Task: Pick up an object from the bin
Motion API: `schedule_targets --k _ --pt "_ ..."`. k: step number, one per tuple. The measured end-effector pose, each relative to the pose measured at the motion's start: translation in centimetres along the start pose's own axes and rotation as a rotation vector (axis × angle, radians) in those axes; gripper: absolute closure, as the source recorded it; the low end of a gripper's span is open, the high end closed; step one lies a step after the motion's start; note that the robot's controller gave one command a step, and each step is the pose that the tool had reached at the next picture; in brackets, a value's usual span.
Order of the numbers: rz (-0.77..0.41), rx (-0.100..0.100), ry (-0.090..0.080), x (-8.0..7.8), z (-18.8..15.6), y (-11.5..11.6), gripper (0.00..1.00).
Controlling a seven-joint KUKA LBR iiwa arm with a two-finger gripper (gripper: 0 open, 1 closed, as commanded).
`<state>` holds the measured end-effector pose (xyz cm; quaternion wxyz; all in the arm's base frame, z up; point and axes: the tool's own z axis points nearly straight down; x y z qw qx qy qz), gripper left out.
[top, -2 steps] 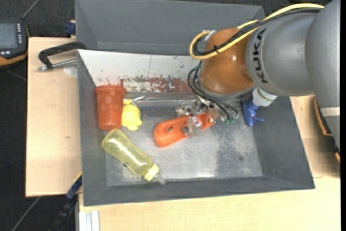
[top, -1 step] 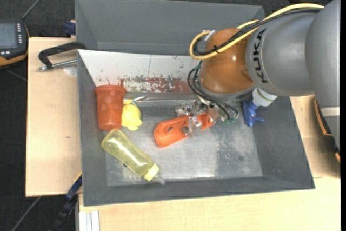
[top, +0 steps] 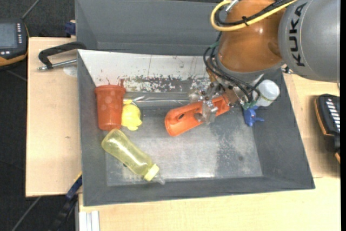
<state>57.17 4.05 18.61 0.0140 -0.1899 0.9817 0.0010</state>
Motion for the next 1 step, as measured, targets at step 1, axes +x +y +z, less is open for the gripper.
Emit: schedule_targets --k 1 --pt "0.000 0.000 0.000 0.01 0.01 0.00 1.00"
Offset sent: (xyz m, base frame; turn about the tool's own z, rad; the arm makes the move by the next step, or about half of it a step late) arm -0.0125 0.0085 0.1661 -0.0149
